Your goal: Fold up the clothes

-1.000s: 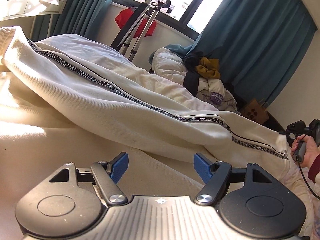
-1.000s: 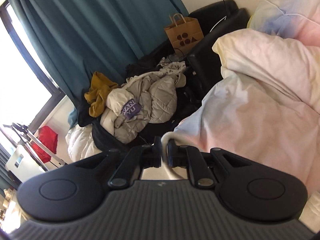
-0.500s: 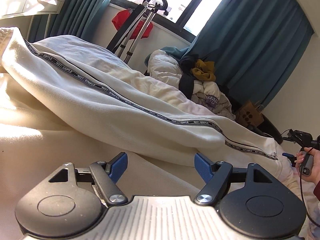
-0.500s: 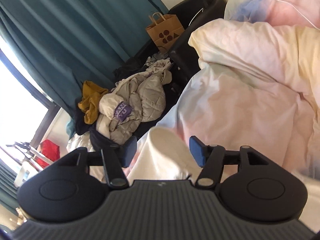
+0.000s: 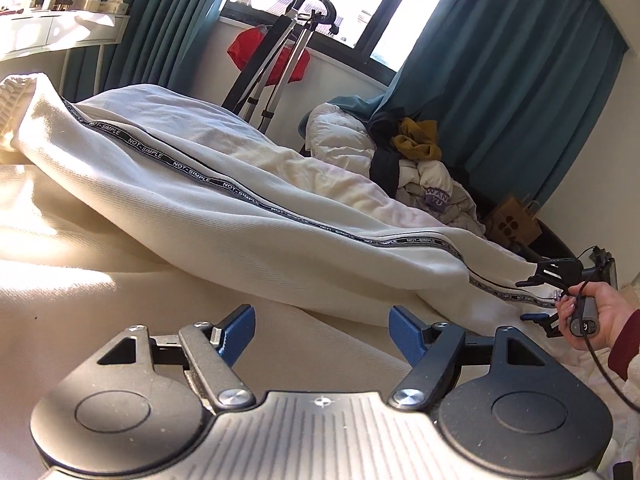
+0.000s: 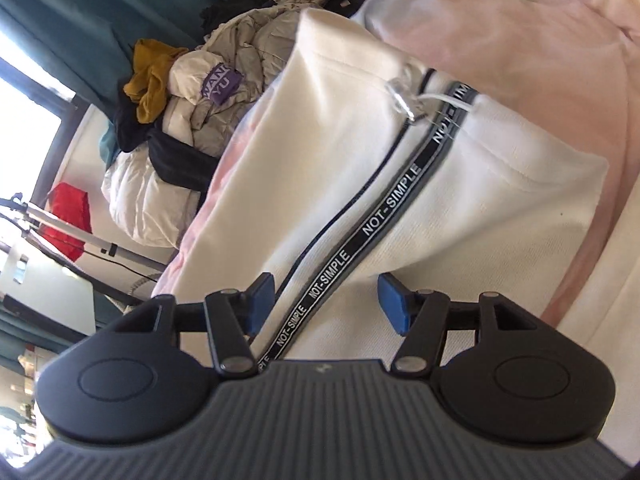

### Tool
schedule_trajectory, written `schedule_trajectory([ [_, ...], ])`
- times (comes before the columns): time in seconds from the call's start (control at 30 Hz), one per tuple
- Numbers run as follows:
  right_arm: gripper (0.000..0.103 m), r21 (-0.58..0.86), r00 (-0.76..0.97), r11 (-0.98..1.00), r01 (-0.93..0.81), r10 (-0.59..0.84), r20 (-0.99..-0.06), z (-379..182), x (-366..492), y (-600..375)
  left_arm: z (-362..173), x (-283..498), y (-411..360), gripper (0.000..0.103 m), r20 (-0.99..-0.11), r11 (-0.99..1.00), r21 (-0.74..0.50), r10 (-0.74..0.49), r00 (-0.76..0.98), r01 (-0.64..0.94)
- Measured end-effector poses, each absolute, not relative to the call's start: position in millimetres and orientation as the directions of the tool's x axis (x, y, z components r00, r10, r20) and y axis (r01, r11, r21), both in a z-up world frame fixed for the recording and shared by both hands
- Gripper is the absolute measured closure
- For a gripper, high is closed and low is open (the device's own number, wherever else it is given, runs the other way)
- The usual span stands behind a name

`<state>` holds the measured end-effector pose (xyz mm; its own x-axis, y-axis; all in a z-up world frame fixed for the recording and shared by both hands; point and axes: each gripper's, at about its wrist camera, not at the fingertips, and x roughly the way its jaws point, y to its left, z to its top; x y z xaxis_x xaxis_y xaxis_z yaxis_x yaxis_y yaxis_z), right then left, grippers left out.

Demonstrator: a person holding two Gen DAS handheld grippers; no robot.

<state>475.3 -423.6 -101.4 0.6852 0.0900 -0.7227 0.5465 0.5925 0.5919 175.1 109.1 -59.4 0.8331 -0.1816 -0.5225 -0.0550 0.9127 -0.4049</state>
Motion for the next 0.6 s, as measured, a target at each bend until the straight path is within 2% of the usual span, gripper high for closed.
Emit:
schedule_trajectory([
  [0.1, 0.058, 0.569, 0.679, 0.579, 0.583, 0.037, -0.733, -112, 486, -427, -67, 181, 113, 0.027, -0.537, 0.907, -0.416, -0.189, 0.822, -0.062],
  [0.17, 0.077, 0.559, 0.684, 0.602, 0.570, 0.028, -0.729, -112, 492, -426, -68, 182, 115, 0.028, -0.540, 0.911, -0.408, -0.186, 0.821, -0.062],
  [0.3, 0.085, 0.542, 0.730, 0.685, 0.486, 0.022, -0.683, -85, 489, -416, -57, 178, 122, 0.028, -0.527, 0.942, -0.329, -0.123, 0.841, -0.069],
  [0.47, 0.094, 0.592, 0.825, 0.714, 0.374, 0.035, -0.564, -37, 489, -427, -41, 175, 138, 0.028, -0.481, 0.938, -0.329, -0.069, 0.874, -0.107],
  [0.6, 0.095, 0.590, 0.872, 0.745, 0.312, 0.022, -0.489, -13, 521, -429, -41, 178, 143, 0.028, -0.459, 0.929, -0.344, -0.040, 0.887, -0.136],
])
